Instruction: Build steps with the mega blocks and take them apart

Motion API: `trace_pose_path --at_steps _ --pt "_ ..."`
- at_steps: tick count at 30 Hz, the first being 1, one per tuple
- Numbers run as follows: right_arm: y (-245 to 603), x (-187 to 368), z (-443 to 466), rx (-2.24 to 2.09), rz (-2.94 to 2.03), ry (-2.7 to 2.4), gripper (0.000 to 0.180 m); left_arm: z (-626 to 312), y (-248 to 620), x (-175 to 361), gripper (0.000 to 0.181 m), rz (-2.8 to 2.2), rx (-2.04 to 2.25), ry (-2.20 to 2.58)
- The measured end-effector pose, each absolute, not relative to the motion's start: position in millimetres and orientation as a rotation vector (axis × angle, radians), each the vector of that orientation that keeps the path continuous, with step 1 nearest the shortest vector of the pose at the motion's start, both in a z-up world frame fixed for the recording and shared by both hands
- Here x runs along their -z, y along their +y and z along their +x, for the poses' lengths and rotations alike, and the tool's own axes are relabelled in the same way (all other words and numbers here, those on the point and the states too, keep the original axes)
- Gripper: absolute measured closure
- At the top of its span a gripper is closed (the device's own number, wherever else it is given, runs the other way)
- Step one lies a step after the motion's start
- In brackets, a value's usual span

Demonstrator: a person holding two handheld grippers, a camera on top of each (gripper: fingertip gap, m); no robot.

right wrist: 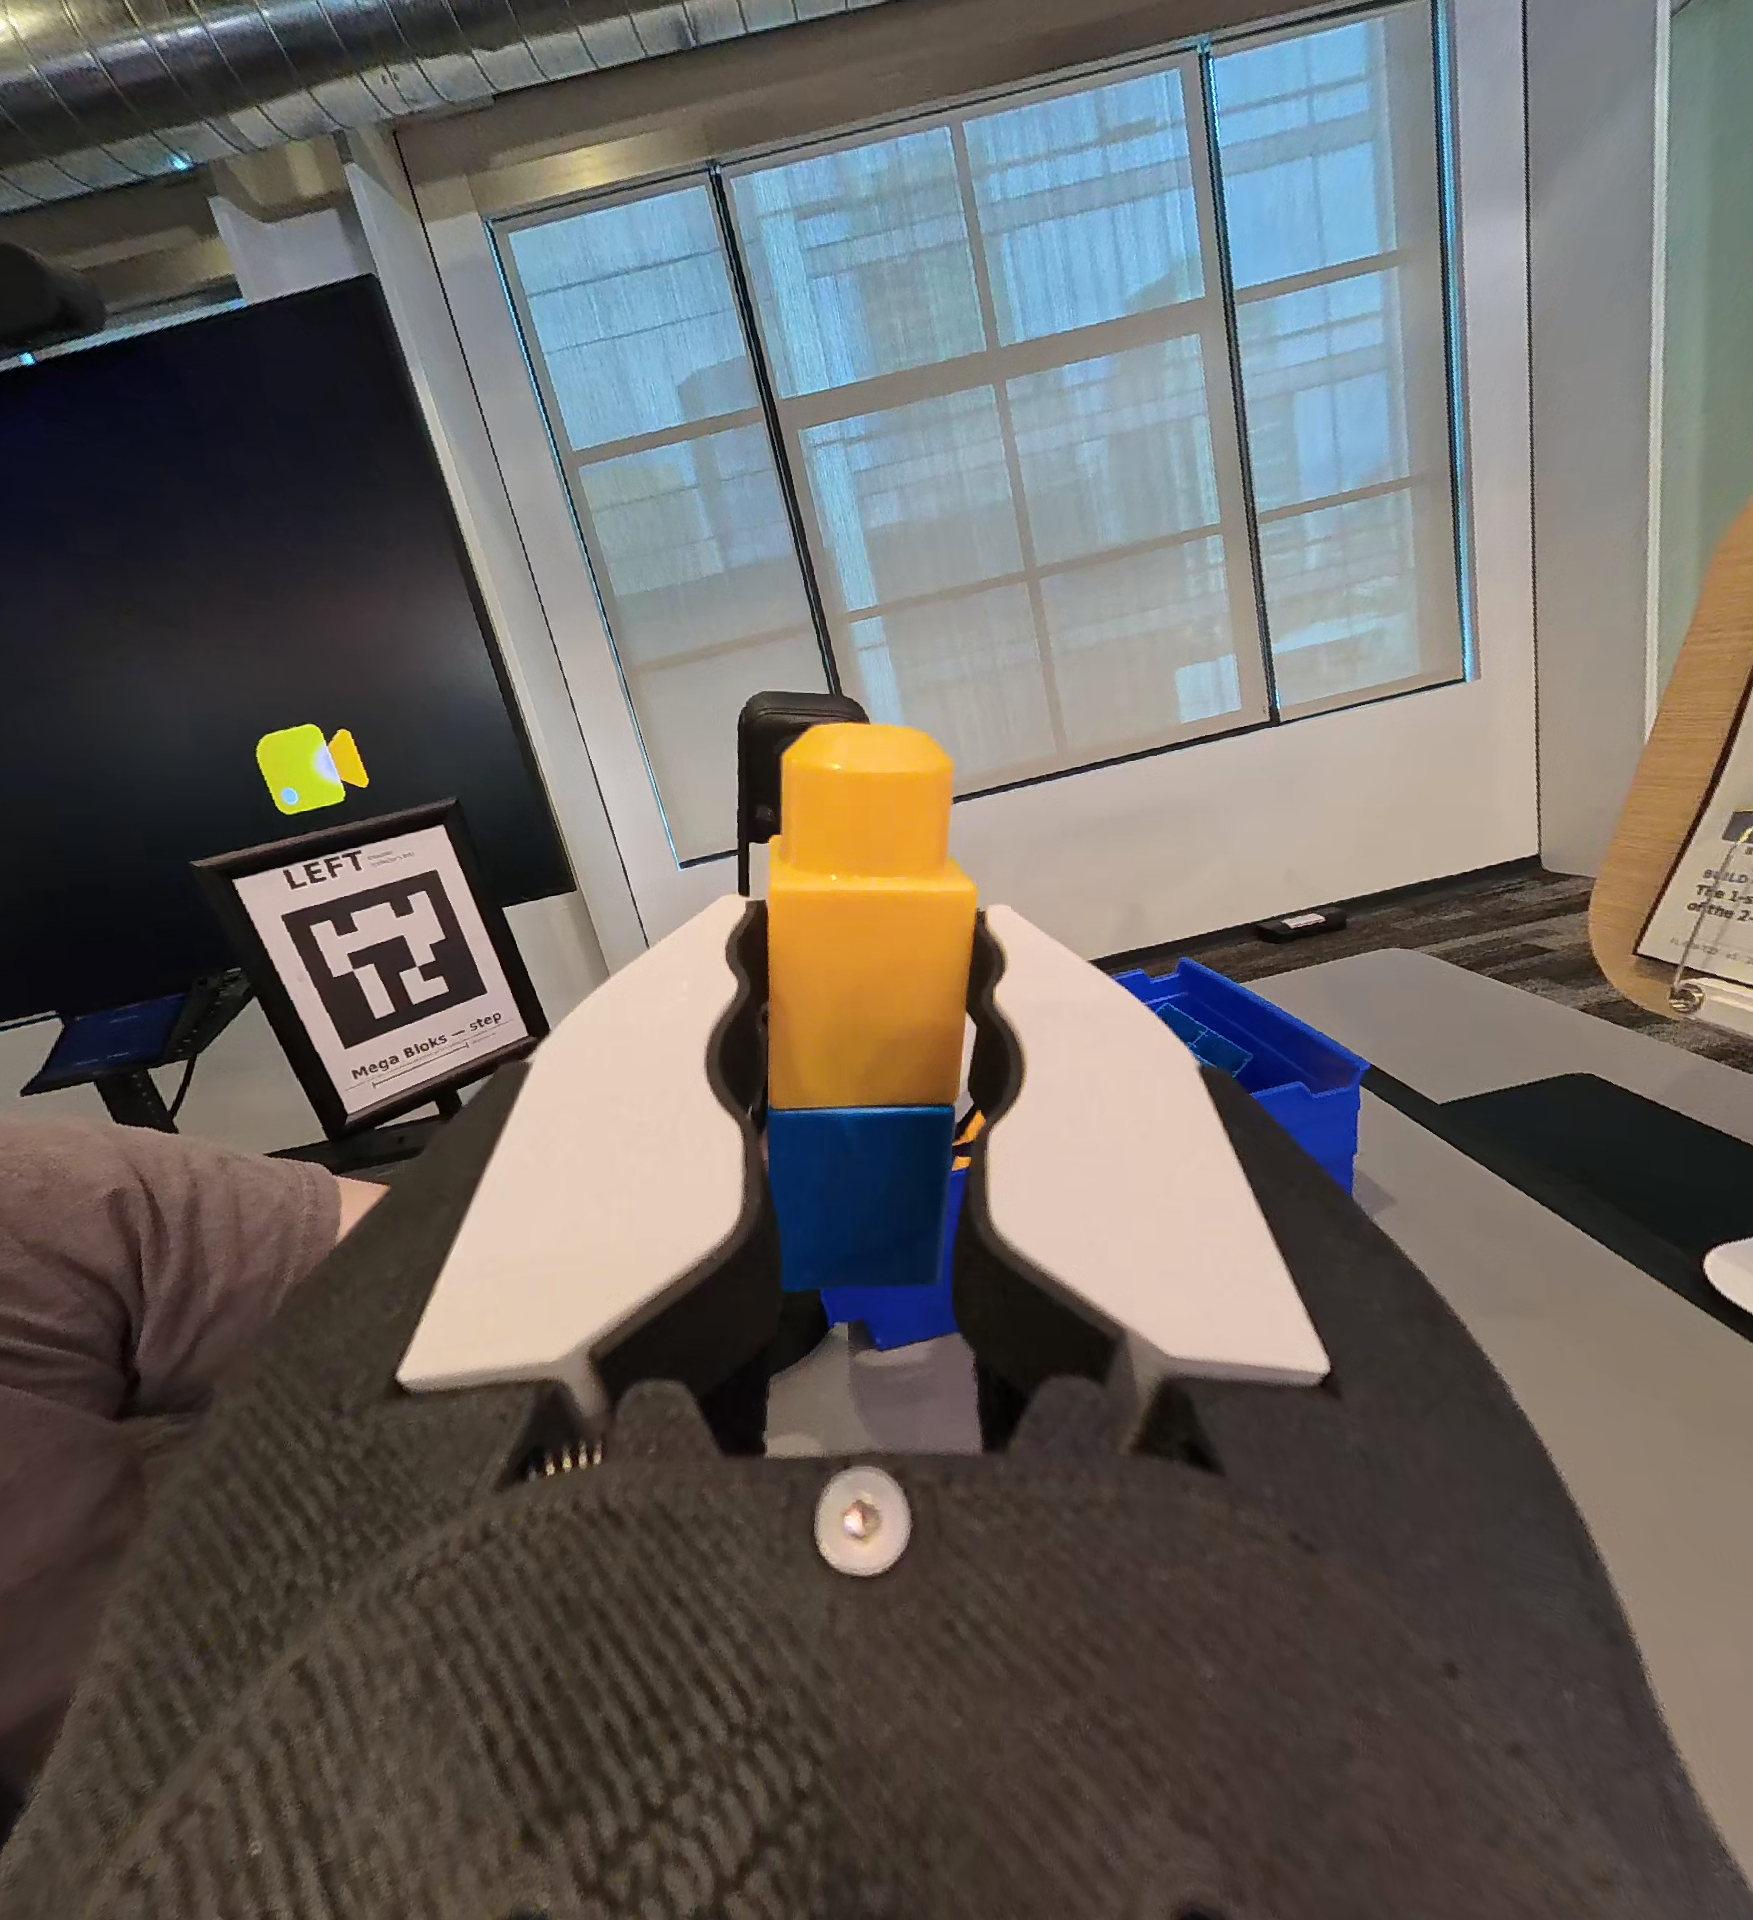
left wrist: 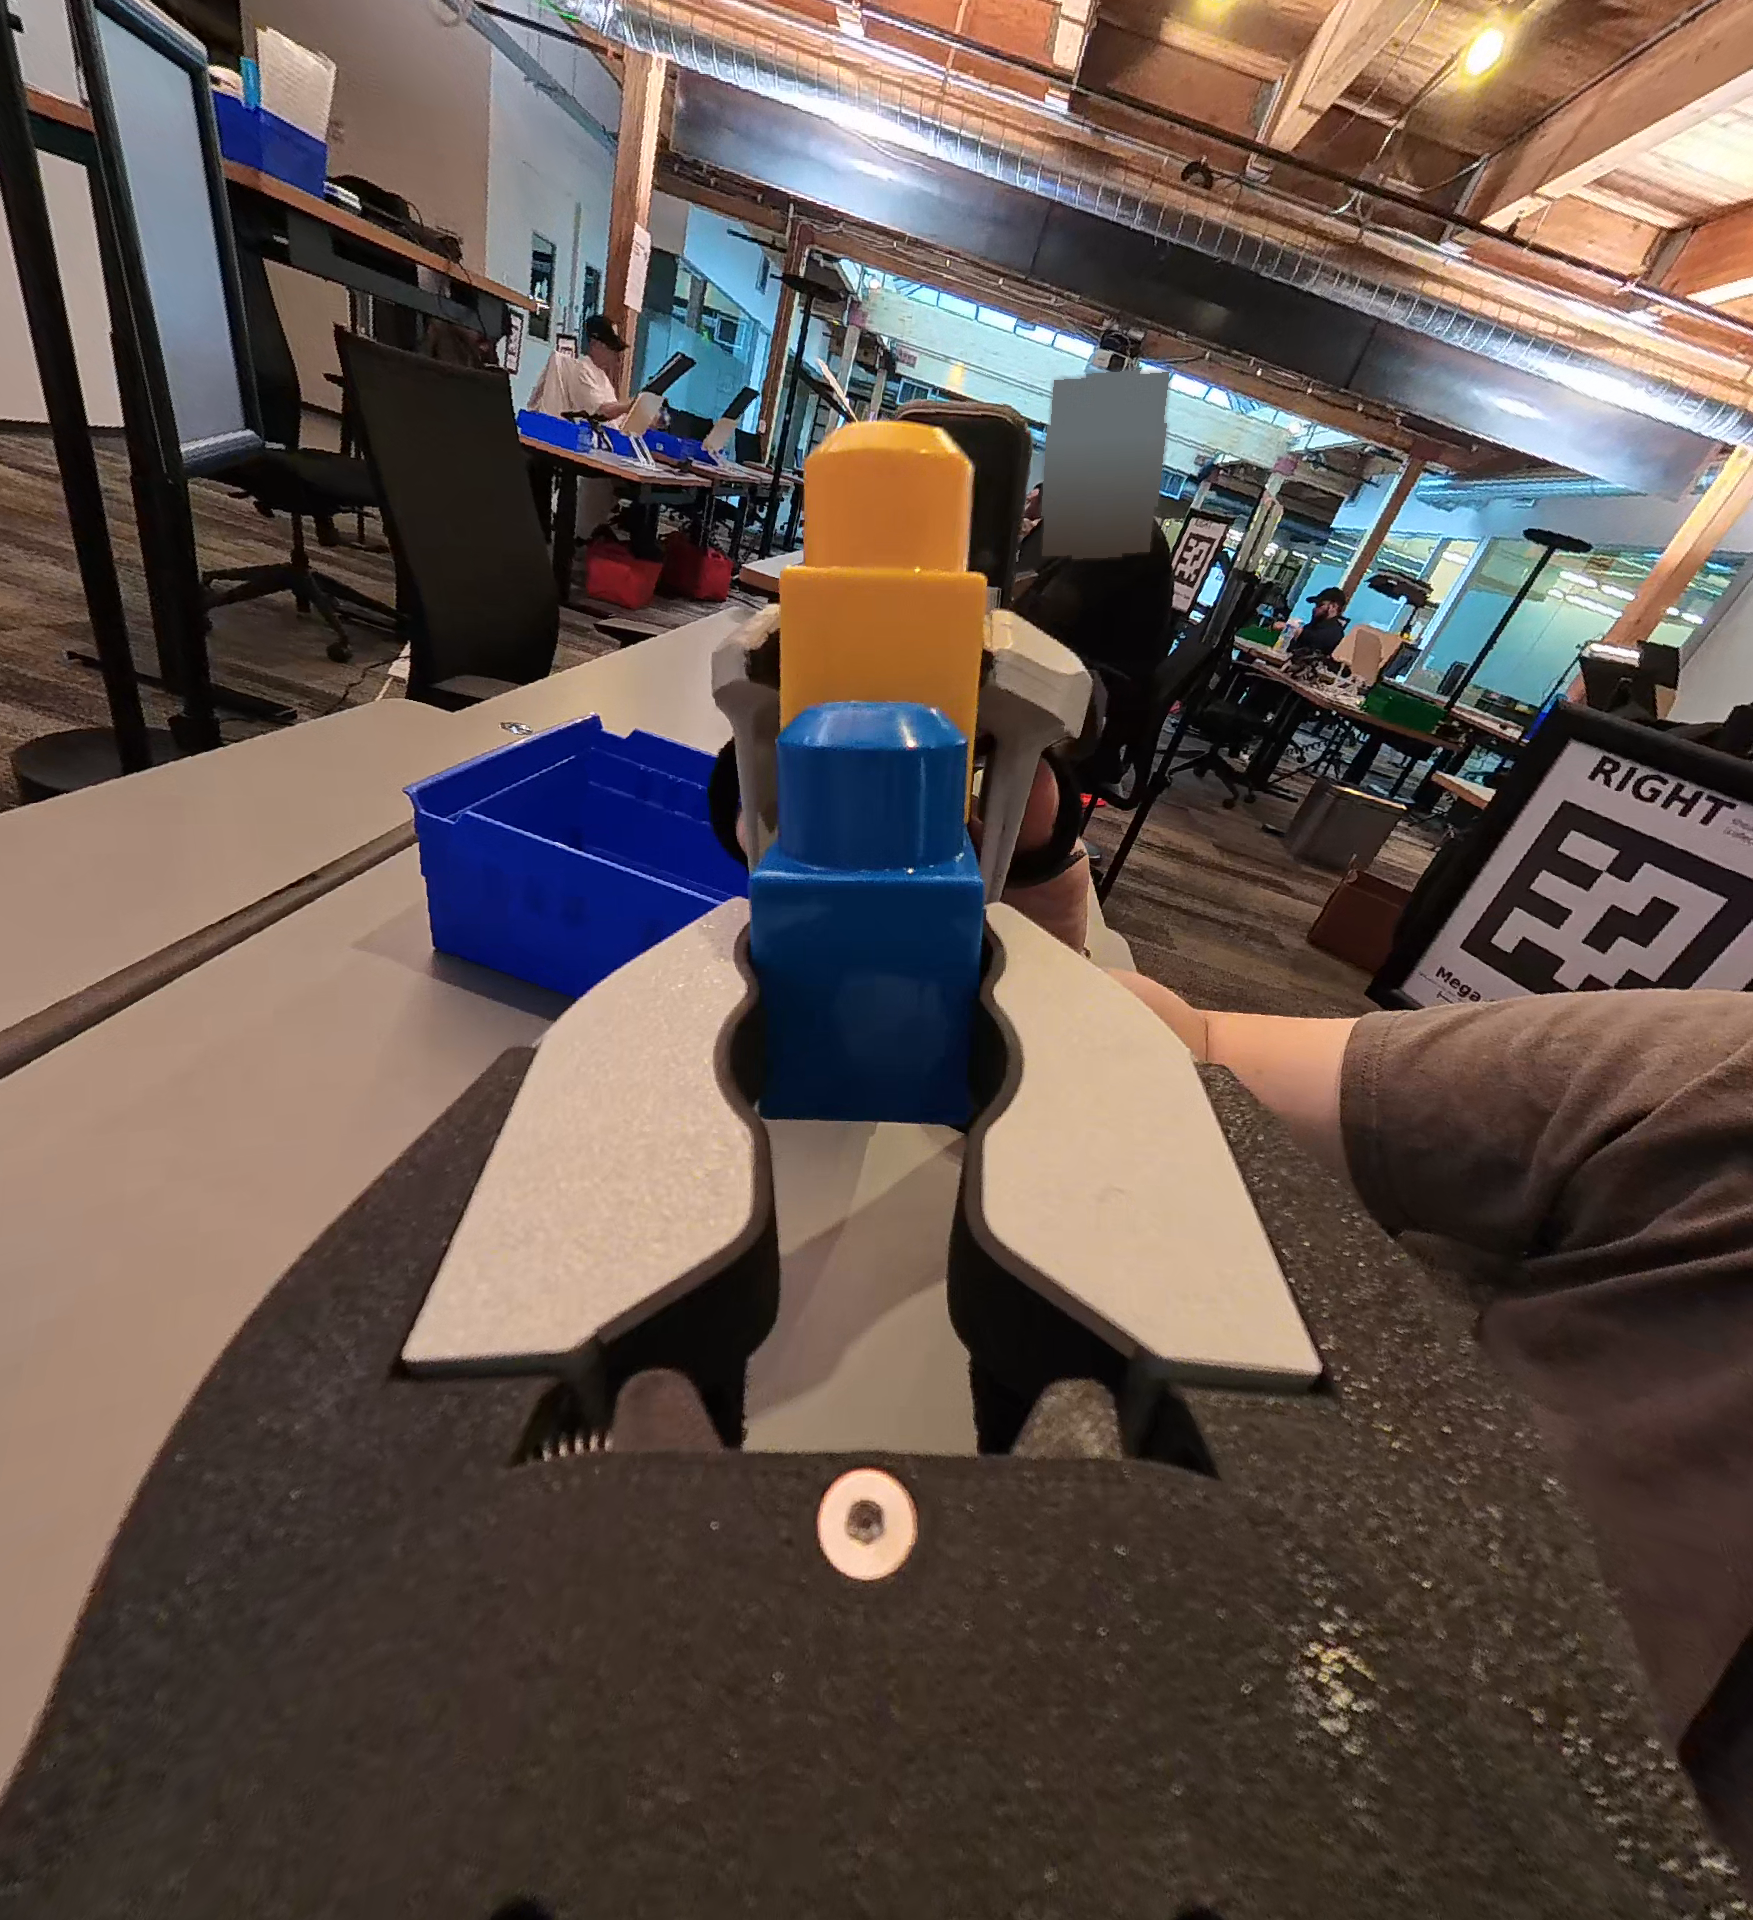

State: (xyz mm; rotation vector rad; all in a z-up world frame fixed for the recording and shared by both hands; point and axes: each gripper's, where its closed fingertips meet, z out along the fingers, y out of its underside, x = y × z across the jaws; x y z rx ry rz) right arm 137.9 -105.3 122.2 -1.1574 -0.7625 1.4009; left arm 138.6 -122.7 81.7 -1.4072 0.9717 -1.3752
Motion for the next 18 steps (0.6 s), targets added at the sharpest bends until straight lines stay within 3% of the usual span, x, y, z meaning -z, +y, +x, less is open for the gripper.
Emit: trace_pose_path --at_steps 13,15,18 --pt "-108 -129 140 -1.376 -1.138 -0.805 0.141 139 -126 -89 0.145 -1.378 1.387 0.999" --pt "-111 -140 150 -1.343 -1.153 -0.859 0.119 137 -129 -89 0.145 -1.392 1.361 1.046" --pt "-112 -134 168 -1.296 -1.339 -0.989 0.116 133 -129 -71 0.145 -1.483 1.23 1.191"
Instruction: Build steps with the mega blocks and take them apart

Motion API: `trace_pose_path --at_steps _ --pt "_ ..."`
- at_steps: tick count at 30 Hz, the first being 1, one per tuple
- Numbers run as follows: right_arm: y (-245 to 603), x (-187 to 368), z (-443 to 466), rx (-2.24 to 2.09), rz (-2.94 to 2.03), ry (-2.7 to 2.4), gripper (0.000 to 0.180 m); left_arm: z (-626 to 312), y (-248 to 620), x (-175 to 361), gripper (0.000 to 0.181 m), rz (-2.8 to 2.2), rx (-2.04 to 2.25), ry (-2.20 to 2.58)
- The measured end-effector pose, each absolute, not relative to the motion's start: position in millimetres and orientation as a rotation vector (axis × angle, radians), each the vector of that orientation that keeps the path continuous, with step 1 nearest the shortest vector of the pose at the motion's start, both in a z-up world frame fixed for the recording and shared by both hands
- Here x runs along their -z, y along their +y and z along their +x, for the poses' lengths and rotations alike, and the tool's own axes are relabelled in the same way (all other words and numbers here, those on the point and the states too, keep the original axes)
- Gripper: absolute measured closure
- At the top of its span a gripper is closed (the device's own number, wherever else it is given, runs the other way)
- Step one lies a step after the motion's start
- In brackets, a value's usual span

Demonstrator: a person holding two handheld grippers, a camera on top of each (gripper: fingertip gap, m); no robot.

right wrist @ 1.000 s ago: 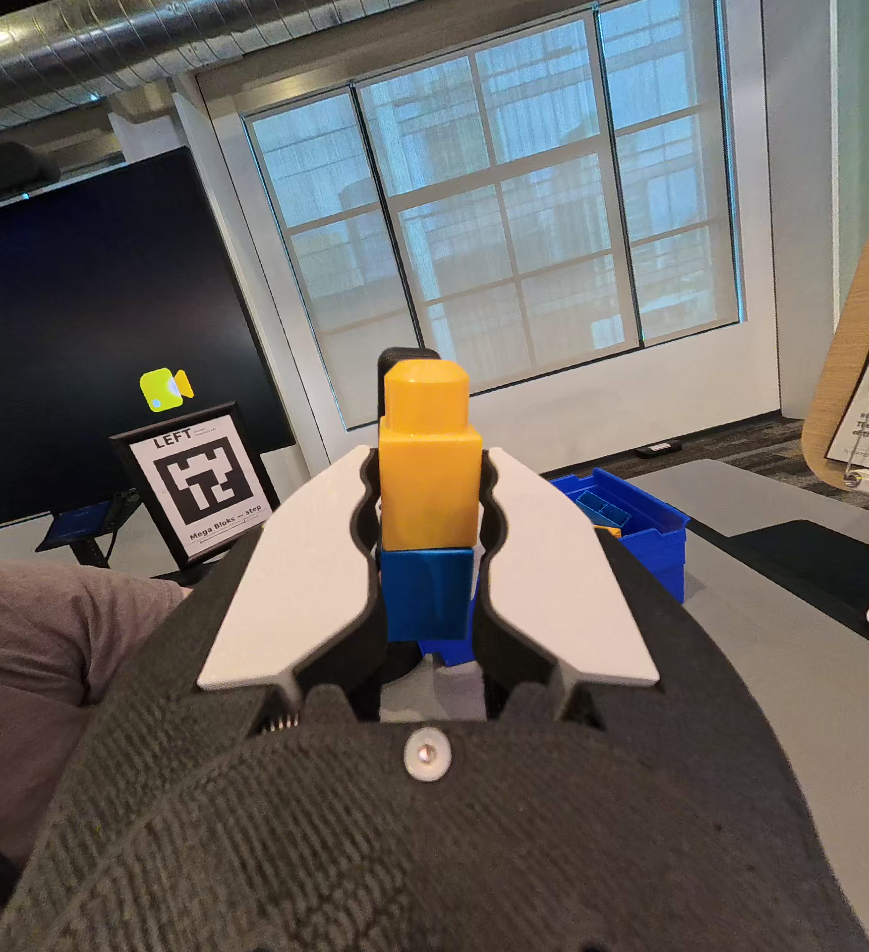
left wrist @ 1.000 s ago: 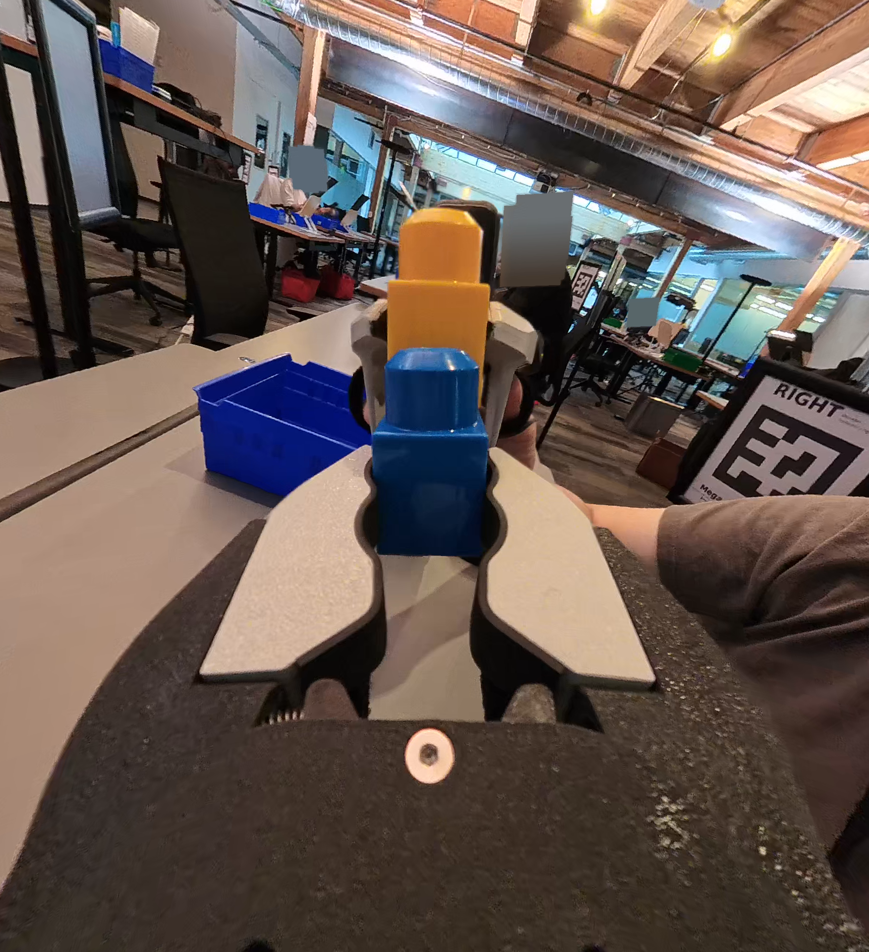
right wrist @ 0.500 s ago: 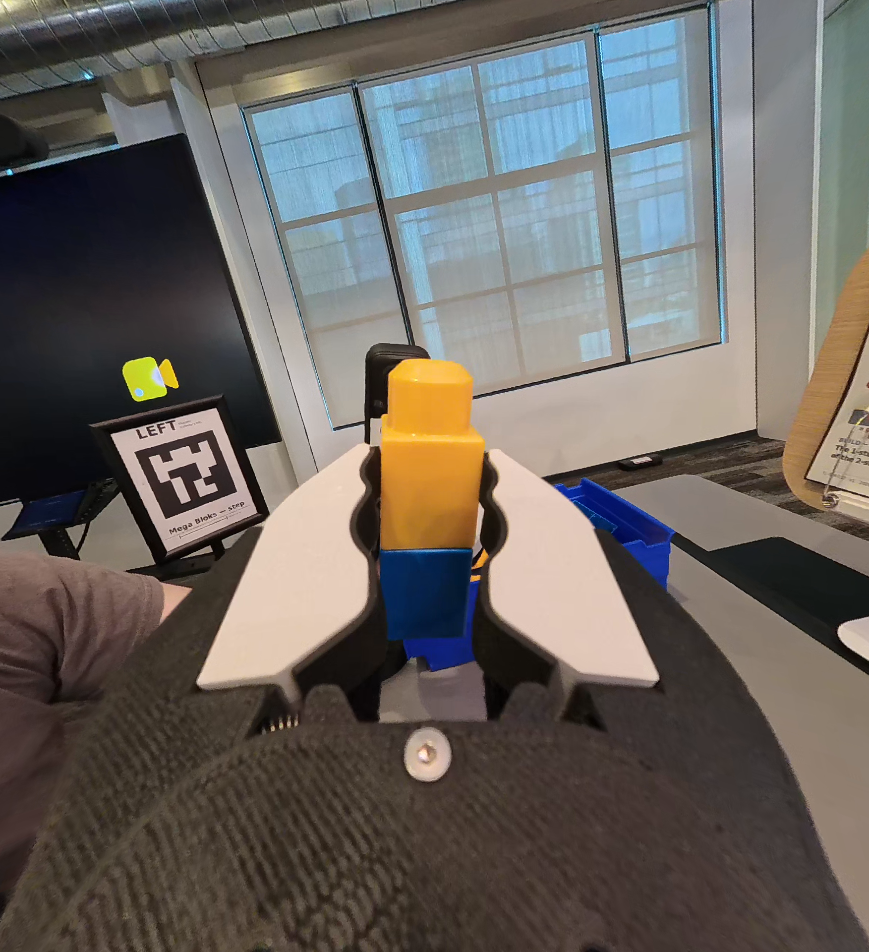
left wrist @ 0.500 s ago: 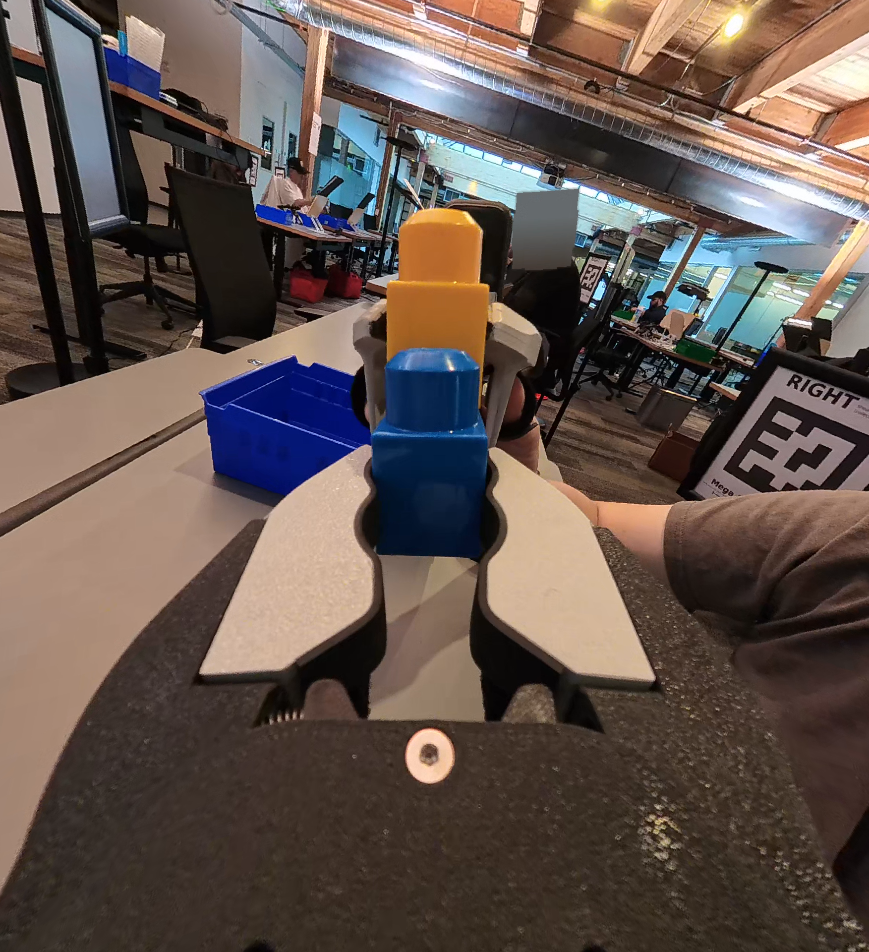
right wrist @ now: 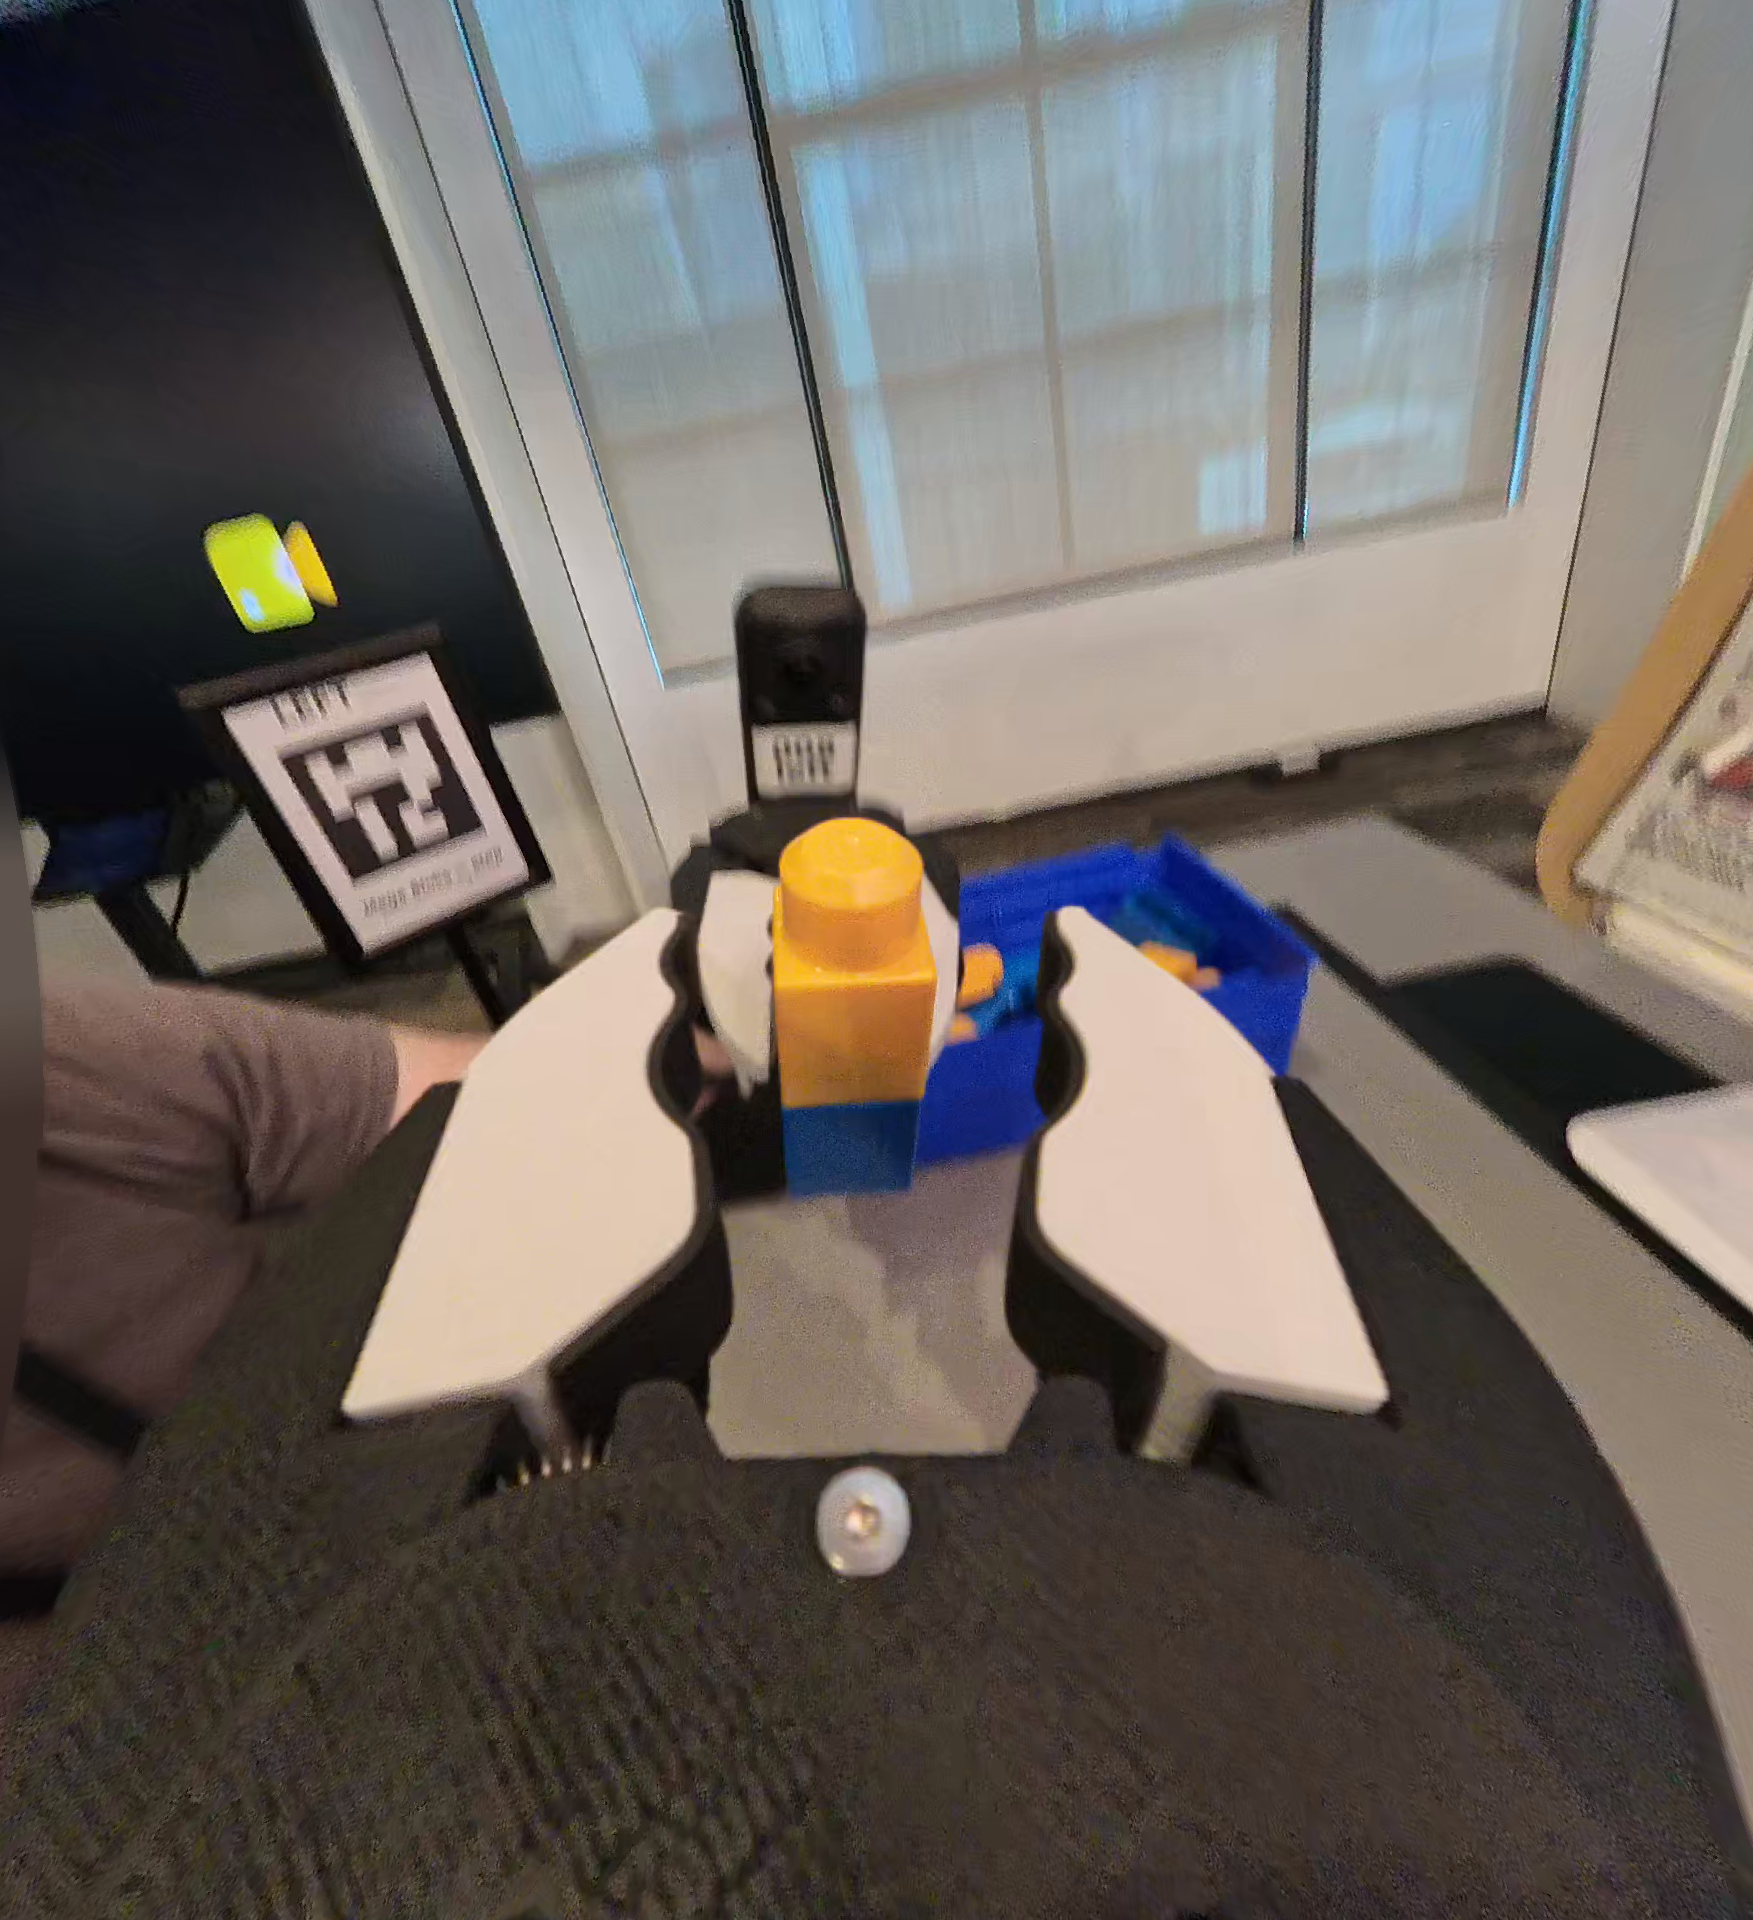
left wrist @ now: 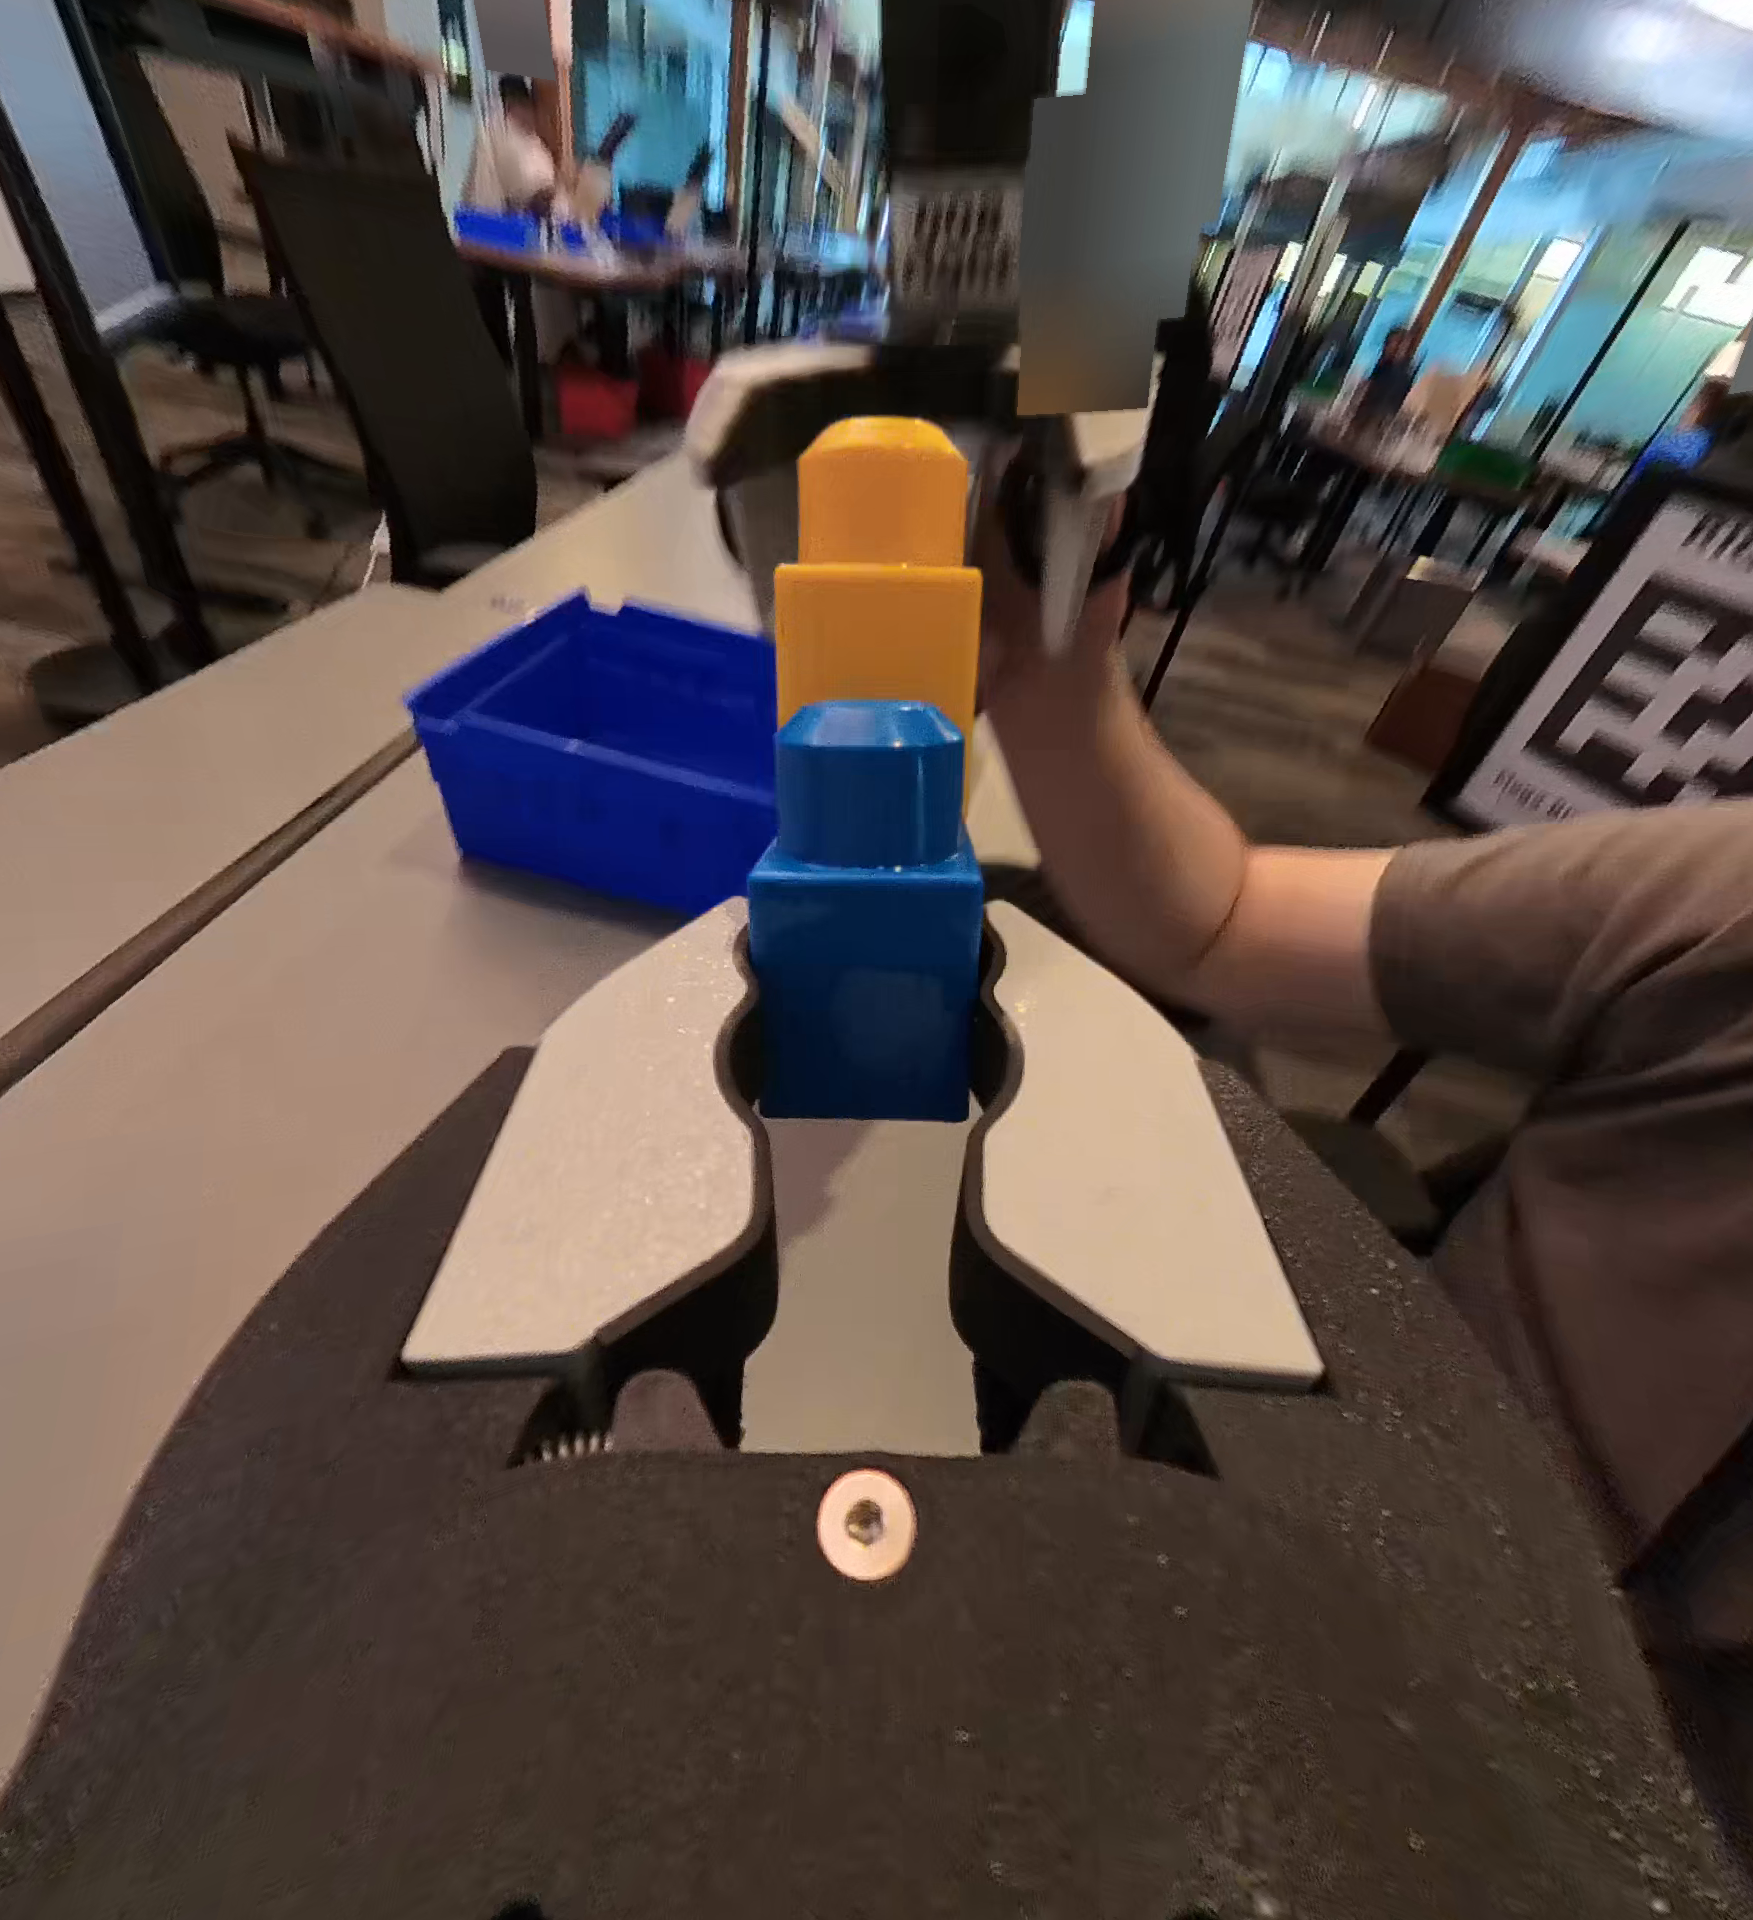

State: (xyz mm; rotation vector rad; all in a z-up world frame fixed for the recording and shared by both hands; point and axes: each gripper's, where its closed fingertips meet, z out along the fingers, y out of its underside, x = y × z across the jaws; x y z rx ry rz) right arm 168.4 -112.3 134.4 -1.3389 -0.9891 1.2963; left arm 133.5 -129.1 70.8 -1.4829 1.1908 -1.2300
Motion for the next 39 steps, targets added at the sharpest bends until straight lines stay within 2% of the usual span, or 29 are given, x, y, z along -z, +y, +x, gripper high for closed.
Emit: trace_pose_path --at_steps 3,9,10,11,12,13,14,15,17,20,23,25,29,31,36,39 --pt "-121 -107 177 -1.147 -1.483 -1.195 0.116 134 -127 -49 0.145 -1.548 1.081 1.312" --pt "-123 -62 167 -0.883 -1.604 -1.423 0.119 147 -137 -29 0.144 -1.575 1.078 1.401" --pt "-125 -56 166 -0.895 -1.626 -1.453 0.124 148 -137 -29 0.145 -1.574 1.087 1.398" --pt "-127 -53 166 -0.913 -1.636 -1.479 0.143 148 -138 -29 0.144 -1.564 1.092 1.406" --pt "-128 -53 167 -0.922 -1.634 -1.485 0.143 149 -139 -32 0.144 -1.537 1.115 1.39" --pt "-127 -55 168 -0.915 -1.617 -1.487 0.143 150 -138 -36 0.128 -1.524 1.142 1.354" --pt "-125 -59 173 -0.884 -1.601 -1.481 0.143 151 -135 -38 0.1 -1.54 1.148 1.318" --pt "-121 -64 181 -0.83 -1.593 -1.468 0.143 150 -134 -37 0.092 -1.562 1.138 1.323" --pt "-112 -77 215 -0.682 -1.578 -1.439 0.143 145 -132 -35 0.092 -1.575 1.101 1.339" --pt "-77 -91 313 -0.283 -1.63 -1.23 0.143 141 -134 -40 0.098 -1.56 1.121 1.343" --pt "-43 -64 414 -0.075 -1.812 -1.013 0.143 140 -137 -40 0.1 -1.571 1.131 1.368" --pt "-21 -31 449 -0.08 -1.906 -0.955 0.143 139 -137 -40 0.102 -1.56 1.111 1.386" --pt "13 42 458 -0.043 -2.063 -1.087 0.143 127 -135 -45 0.108 -1.551 1.04 1.414" --pt "24 63 449 -0.033 -2.086 -1.174 0.143 114 -124 -54 0.102 -1.575 0.978 1.359" --pt "31 101 449 -0.031 -2.16 -1.331 0.143 60 -102 -72 0.1 -1.647 0.869 1.273" --pt "36 100 446 -0.043 -2.071 -1.385 0.143 25 -92 -79 0.102 -1.682 0.807 1.215"
